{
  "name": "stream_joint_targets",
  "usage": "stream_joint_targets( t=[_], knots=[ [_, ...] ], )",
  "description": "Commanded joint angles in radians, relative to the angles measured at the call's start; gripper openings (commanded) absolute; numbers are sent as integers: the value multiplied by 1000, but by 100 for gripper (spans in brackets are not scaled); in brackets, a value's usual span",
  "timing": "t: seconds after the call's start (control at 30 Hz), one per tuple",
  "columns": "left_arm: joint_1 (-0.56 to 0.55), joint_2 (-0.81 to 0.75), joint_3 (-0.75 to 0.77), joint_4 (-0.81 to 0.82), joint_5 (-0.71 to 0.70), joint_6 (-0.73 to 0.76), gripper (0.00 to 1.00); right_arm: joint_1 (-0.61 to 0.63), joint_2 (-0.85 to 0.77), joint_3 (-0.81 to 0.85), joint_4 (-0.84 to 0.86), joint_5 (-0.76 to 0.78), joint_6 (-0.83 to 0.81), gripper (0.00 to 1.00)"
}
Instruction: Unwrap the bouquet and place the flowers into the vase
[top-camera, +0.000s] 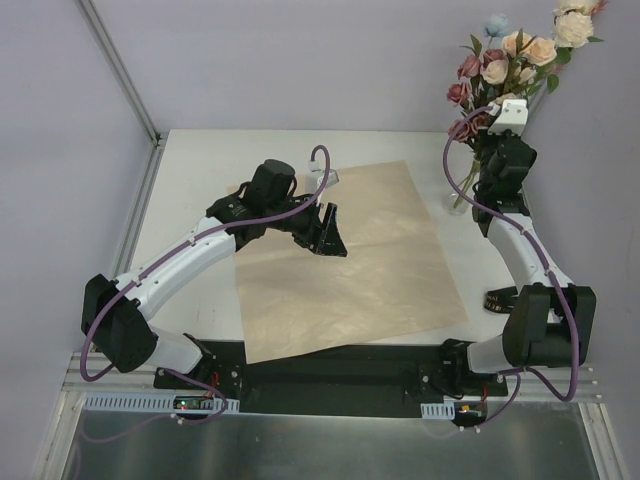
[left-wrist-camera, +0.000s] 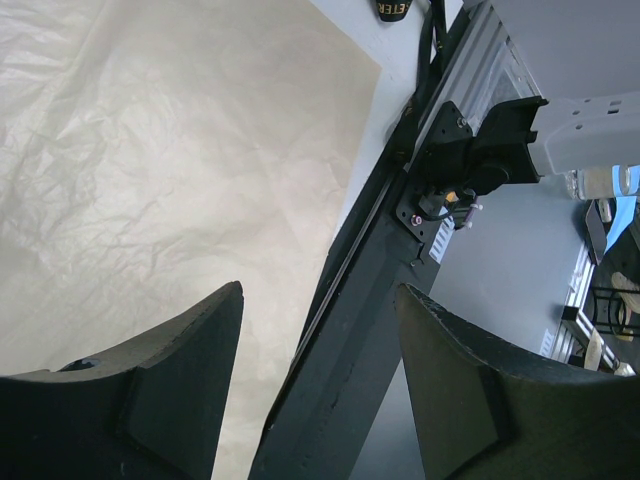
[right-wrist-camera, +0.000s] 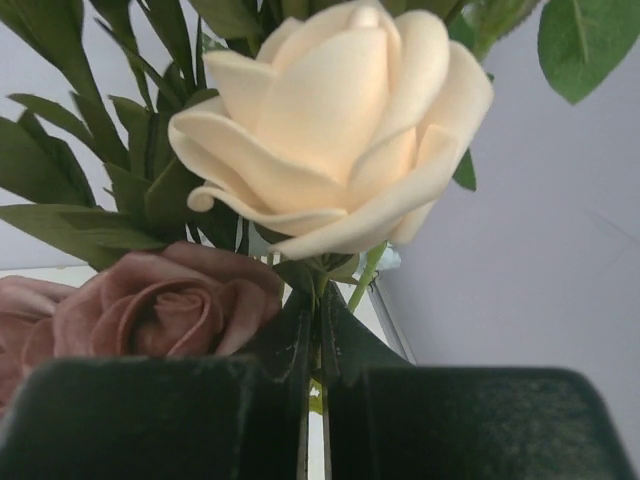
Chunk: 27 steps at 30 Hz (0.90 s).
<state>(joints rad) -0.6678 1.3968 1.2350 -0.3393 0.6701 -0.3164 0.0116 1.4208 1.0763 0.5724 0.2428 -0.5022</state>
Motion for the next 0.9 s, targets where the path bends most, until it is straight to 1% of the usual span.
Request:
stream_joint_targets(
  t=[0.0, 0.4, 0.67, 0.7, 0.77, 0.8, 0.87],
  knots=[
    [-1, -10, 21, 8, 3, 23, 61, -9, -8, -12, 47, -20, 34, 1],
    [0, -19, 21, 8, 3, 22, 61, -9, 13, -84, 44, -16, 74, 0],
    [0, -22, 21, 8, 2, 20, 61, -9, 21, -82, 9, -4, 96, 0],
    [-1, -22, 21, 8, 2, 20, 61, -10, 18, -82, 6, 0, 103, 1],
    [-1, -24, 20, 8, -1, 20, 61, -9, 6, -82, -5, 3, 117, 7],
    [-1, -24, 20, 8, -1, 20, 61, -9, 0, -82, -9, 7, 125, 15],
    [-1, -24, 20, 8, 0, 20, 61, -9, -10, -69, -35, 12, 140, 22]
  ],
)
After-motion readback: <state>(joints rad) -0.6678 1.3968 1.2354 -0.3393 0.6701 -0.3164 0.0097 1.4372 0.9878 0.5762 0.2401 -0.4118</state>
